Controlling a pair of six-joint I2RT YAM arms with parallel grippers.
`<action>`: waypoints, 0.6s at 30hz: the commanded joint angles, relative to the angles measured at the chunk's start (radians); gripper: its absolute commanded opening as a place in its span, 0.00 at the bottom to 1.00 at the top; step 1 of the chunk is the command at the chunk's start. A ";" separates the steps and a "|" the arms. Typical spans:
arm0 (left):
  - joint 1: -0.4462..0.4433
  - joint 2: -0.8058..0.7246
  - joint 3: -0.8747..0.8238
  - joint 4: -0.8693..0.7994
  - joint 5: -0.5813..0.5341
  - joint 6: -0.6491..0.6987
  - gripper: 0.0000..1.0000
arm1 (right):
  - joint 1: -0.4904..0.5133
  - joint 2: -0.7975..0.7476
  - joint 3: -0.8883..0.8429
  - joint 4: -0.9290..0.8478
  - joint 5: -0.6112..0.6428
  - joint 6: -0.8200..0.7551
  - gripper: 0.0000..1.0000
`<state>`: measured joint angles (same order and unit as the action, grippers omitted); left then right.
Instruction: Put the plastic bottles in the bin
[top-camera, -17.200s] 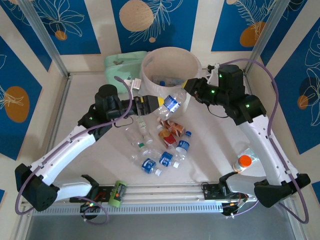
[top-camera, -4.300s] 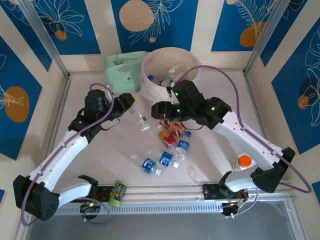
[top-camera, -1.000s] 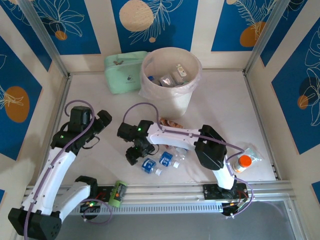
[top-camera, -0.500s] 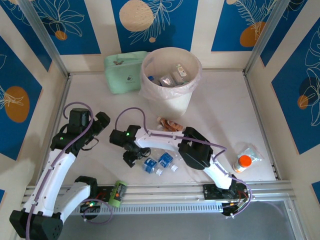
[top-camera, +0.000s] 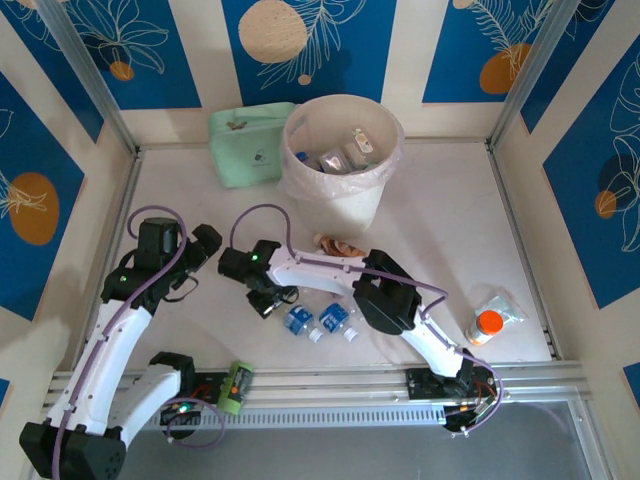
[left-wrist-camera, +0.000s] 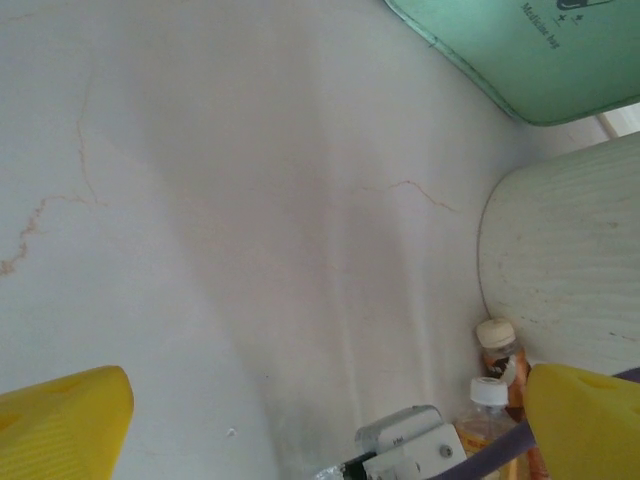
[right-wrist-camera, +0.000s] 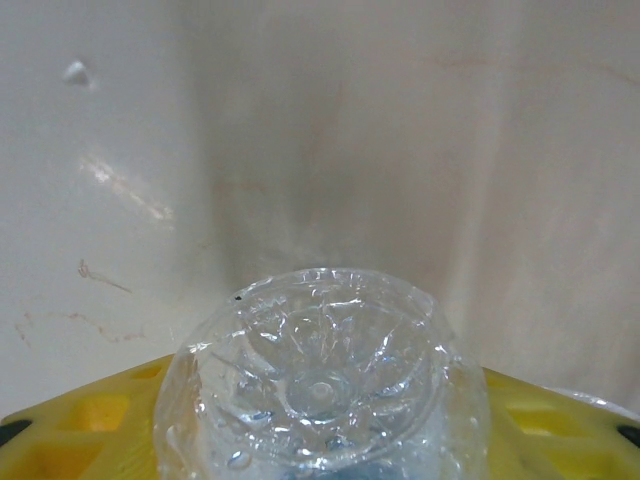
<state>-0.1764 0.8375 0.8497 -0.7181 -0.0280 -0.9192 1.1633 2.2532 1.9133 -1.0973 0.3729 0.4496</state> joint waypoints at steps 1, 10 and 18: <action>0.013 -0.012 0.043 0.048 0.075 -0.028 0.99 | -0.007 -0.098 0.033 -0.012 0.006 0.022 0.51; 0.003 0.029 0.138 0.295 0.298 -0.024 0.94 | -0.085 -0.423 -0.020 0.107 -0.032 0.144 0.47; -0.054 0.065 0.124 0.443 0.372 -0.035 0.91 | -0.261 -0.705 -0.081 0.220 -0.151 0.279 0.44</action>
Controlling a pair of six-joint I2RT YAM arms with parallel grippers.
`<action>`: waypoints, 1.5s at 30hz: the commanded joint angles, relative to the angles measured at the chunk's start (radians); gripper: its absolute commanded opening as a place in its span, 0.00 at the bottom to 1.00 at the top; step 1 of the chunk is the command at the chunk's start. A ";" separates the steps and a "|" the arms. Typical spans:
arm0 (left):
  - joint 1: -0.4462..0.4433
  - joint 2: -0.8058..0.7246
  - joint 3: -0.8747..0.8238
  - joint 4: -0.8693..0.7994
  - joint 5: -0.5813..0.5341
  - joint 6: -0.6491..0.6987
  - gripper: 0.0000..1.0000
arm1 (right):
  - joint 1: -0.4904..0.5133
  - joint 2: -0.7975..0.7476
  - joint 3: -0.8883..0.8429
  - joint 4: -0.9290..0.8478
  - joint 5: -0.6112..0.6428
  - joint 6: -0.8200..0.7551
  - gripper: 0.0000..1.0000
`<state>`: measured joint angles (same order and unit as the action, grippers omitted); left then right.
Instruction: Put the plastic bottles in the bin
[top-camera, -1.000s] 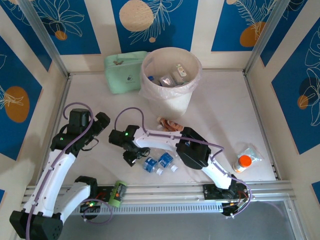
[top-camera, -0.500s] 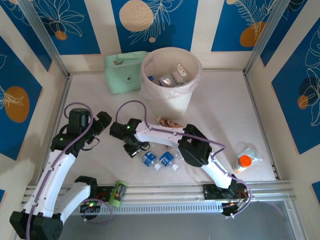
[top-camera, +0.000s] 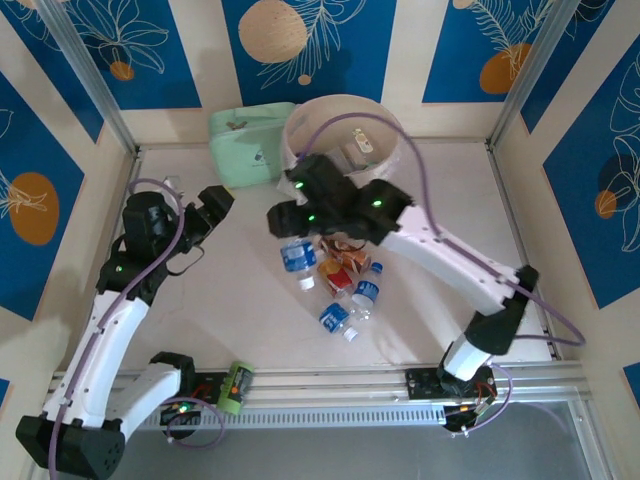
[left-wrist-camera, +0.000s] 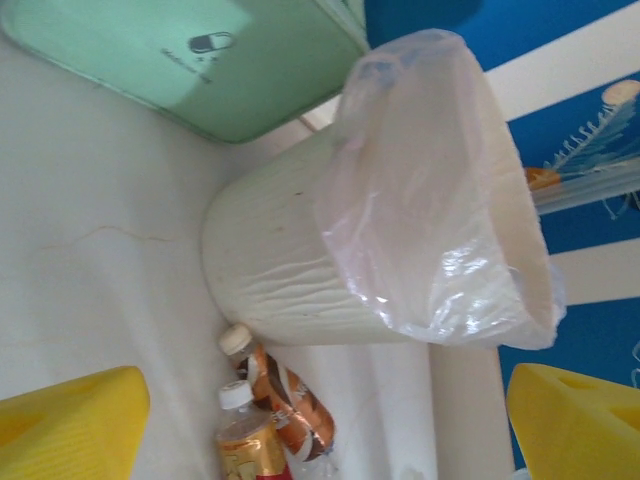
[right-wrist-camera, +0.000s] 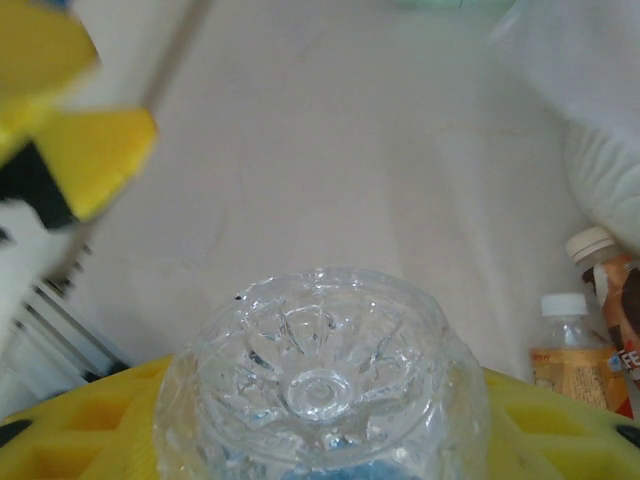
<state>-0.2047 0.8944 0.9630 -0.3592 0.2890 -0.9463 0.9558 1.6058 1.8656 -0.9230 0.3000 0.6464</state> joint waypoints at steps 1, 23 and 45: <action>-0.038 0.012 0.008 0.091 0.053 -0.007 0.91 | -0.084 -0.081 -0.038 0.061 -0.101 0.104 0.44; -0.321 0.123 -0.102 0.090 -0.175 -0.101 0.86 | -0.699 0.250 0.538 -0.024 -0.463 0.302 0.43; -0.464 0.199 -0.158 -0.005 -0.288 -0.272 0.86 | -0.761 0.321 0.559 -0.056 -0.508 0.289 0.81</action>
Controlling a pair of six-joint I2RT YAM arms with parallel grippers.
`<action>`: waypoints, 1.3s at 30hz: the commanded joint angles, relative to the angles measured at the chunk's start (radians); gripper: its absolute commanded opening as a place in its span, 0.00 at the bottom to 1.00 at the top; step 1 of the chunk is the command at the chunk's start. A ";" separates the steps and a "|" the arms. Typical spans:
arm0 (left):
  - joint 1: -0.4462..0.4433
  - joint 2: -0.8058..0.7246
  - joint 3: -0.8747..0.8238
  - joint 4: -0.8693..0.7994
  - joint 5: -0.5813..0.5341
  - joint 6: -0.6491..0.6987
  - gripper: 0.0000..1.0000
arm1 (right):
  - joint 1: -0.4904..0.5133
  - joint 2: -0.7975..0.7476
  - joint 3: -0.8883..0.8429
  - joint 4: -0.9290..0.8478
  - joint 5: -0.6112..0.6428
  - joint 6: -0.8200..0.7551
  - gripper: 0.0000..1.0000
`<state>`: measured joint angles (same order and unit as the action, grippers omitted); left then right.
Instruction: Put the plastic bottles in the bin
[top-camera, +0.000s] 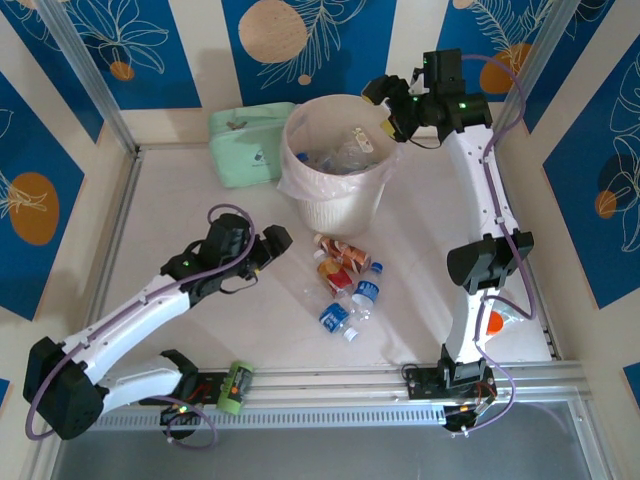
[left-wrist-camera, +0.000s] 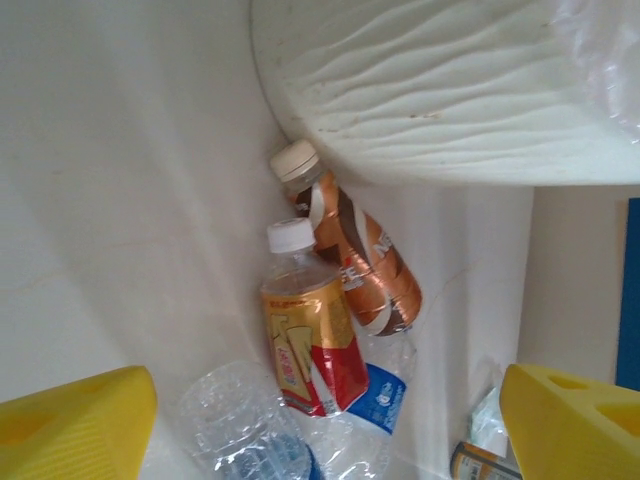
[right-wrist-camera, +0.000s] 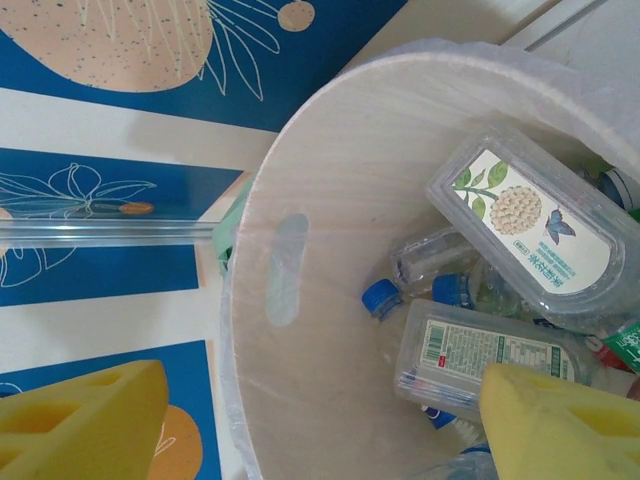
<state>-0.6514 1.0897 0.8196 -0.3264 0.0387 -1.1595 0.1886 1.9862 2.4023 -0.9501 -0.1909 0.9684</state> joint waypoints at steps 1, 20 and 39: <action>-0.024 0.008 -0.014 -0.049 -0.041 -0.072 0.85 | 0.015 -0.075 0.016 -0.031 -0.008 -0.049 0.82; -0.124 0.183 0.031 -0.077 -0.021 -0.242 0.77 | 0.505 -0.716 -0.937 -0.035 0.417 -0.358 0.78; -0.081 0.108 0.023 -0.220 -0.150 -0.237 0.75 | 0.850 -0.458 -1.220 -0.059 0.393 -0.245 0.72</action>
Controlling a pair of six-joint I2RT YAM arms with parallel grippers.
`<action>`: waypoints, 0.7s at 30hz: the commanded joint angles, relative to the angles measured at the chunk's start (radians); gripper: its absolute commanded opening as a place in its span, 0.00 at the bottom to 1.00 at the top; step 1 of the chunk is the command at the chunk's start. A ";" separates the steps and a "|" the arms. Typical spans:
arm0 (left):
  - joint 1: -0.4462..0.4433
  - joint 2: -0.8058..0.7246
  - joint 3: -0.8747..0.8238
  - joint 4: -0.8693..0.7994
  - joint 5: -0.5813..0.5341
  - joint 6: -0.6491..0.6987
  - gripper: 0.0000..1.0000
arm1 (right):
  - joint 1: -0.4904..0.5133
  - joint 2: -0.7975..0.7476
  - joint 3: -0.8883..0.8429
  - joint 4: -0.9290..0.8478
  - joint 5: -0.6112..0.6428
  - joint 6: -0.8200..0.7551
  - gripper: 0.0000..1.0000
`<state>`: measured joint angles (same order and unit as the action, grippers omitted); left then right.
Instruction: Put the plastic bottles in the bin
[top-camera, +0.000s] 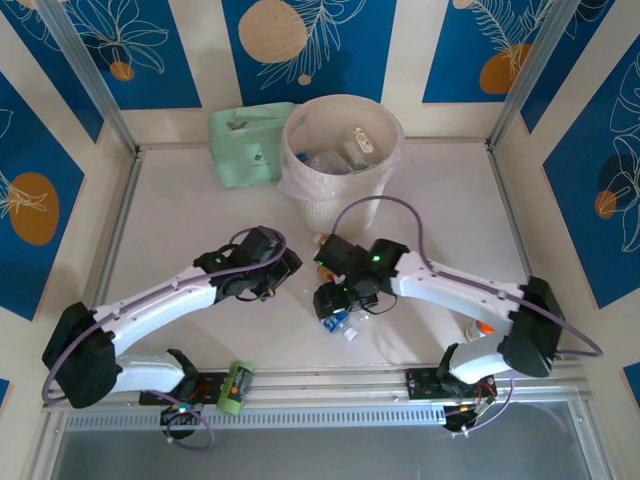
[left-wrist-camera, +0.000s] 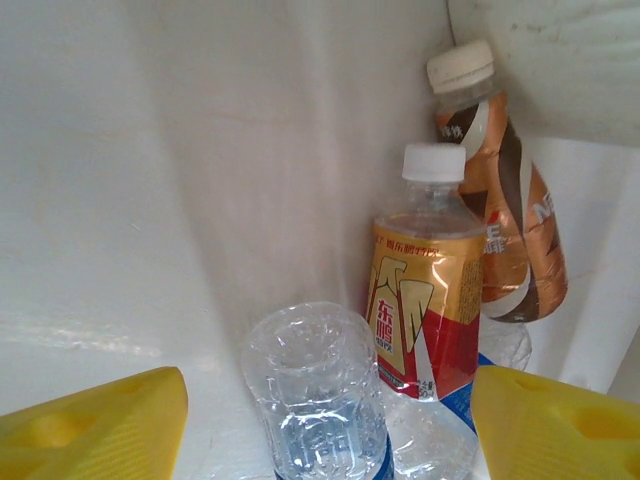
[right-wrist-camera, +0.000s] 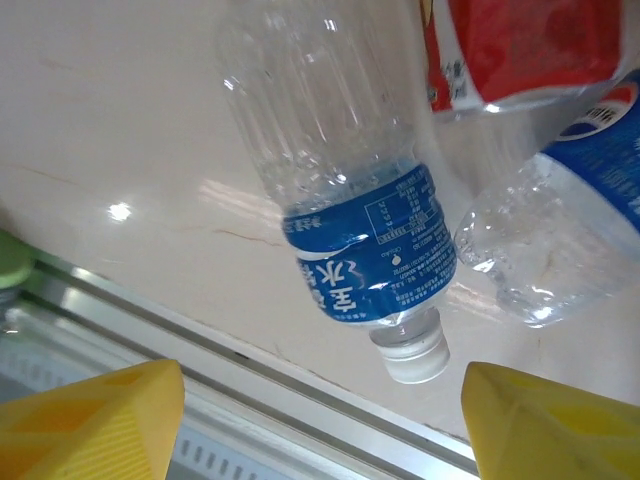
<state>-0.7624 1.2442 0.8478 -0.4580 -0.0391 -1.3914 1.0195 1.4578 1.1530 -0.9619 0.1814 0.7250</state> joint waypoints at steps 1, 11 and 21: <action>0.052 -0.070 -0.009 -0.102 -0.080 0.005 0.75 | 0.034 0.105 0.038 -0.057 0.036 -0.010 0.72; 0.215 -0.229 -0.045 -0.190 -0.059 0.094 0.75 | 0.063 0.292 0.104 -0.072 0.099 -0.023 0.75; 0.216 -0.207 -0.092 -0.123 0.004 0.102 0.74 | 0.045 0.429 0.163 -0.061 0.059 -0.051 0.75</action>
<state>-0.5533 1.0317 0.7597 -0.5846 -0.0540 -1.2999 1.0729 1.8534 1.2903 -1.0100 0.2615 0.6933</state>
